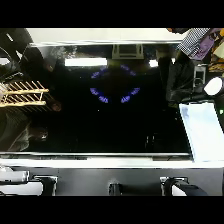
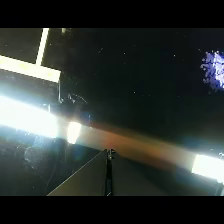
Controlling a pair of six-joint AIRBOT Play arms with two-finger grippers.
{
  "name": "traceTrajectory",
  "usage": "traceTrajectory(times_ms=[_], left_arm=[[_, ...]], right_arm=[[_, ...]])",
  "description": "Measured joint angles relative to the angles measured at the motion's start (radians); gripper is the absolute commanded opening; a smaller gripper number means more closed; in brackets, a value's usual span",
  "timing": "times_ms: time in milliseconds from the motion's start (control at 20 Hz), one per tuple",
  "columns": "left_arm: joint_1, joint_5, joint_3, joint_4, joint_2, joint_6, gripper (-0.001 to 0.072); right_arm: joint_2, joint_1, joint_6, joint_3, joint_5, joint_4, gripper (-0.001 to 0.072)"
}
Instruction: Fold the clothes and pants, and hang the long-sleeved shirts on hangers.
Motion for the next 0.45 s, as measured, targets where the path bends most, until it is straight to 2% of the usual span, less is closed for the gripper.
traceTrajectory(times_ms=[450], left_arm=[[0.000, 0.001, 0.000, 0.000, 0.000, 0.000, 0.0019]], right_arm=[[0.000, 0.026, -0.007, 0.000, 0.002, -0.015, 0.0141]])
